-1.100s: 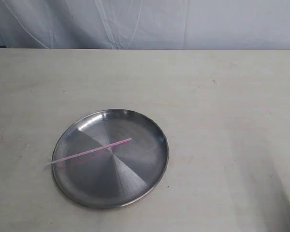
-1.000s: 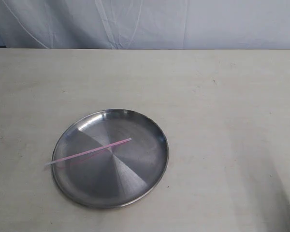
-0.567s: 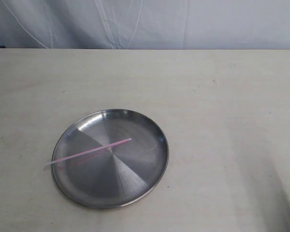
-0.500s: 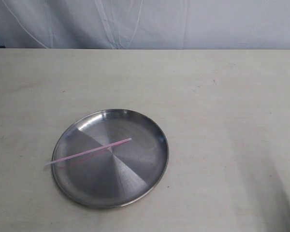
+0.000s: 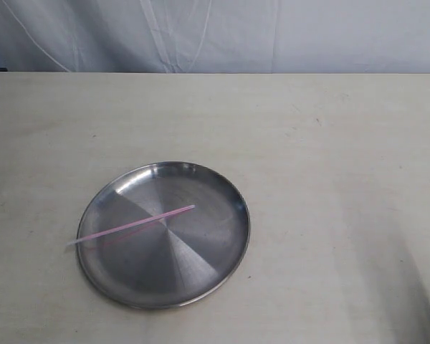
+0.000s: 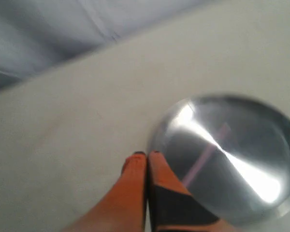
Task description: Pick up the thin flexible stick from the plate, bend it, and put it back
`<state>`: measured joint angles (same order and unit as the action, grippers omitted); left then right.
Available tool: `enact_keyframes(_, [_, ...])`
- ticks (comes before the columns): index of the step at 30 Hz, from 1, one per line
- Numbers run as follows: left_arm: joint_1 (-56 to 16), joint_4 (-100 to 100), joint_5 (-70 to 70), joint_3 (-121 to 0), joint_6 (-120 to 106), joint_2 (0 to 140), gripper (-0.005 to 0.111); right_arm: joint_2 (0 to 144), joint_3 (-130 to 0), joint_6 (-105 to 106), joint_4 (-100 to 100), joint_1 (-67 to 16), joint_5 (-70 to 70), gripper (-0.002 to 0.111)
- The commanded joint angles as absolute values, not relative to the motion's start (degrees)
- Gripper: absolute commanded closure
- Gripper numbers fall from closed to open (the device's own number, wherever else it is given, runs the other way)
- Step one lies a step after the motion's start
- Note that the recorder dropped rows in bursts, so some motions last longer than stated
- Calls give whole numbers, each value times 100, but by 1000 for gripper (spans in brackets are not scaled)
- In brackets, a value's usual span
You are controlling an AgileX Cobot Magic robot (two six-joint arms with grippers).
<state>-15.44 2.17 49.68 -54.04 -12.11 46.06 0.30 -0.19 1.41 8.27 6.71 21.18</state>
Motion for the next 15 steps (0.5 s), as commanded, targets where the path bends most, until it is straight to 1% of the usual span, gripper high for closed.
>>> enact_keyframes(1, [-1624,1551,6429,-6000,-3221,6463,107,0,0,146,827,659,2039,108])
enact_keyframes(3, [-1624,1575,6324,-6052,-3308,7100,105,0,0,146,827,659,2039,108])
enact_keyframes(5, [-1624,1560,6181,-6080,-3570,7616,99,0,0,146,827,659,2039,108])
enact_keyframes(9, [-1624,1565,5771,-6080,-4379,8279,78,0,0,146,827,659,2039,108])
enact_keyframes(10, [-1624,1562,5644,-6080,-4466,8448,70,0,0,146,827,659,2039,108])
enact_keyframes(12, [-1624,1576,5554,-6080,-4509,8680,60,0,0,146,827,659,2039,108])
enact_keyframes(14, [-1649,1573,5517,-6080,-4511,8908,53,0,0,146,827,659,2039,108])
enact_keyframes(15, [-1673,1573,5517,-6080,-4558,9021,51,0,0,146,827,659,2039,108])
